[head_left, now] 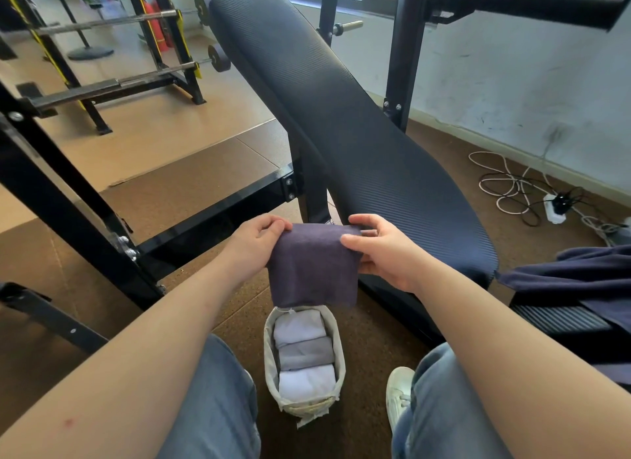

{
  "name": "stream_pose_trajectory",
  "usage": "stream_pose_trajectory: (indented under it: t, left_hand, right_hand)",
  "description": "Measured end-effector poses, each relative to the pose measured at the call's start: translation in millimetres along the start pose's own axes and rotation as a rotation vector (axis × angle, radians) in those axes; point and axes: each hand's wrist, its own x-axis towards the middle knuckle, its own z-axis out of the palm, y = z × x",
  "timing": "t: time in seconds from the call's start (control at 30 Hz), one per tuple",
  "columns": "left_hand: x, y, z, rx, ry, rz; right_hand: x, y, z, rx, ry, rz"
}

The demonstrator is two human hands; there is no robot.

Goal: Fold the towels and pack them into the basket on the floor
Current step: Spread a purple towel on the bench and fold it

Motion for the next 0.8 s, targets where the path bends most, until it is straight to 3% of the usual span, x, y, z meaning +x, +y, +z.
stream_pose_trajectory:
  t: [0.17,0.3,0.6,0.8]
  left_hand:
    - [-5,4,1,0.108,-0.117,0.043]
    - [-5,2,0,0.276,-0.163,0.099]
    - [-4,-6,0,0.309,-0.125,0.146]
    - [-3,-5,3,0.129,-0.076,0.101]
  right_hand:
    - [-1,3,6,-0.569,0.071,-0.166]
    - [0,4,5,-0.752,0.112,-0.272]
    - [1,6,-1,-0.791,0.119,-0.371]
    - [0,-1,2,-0.515,0.134,-0.266]
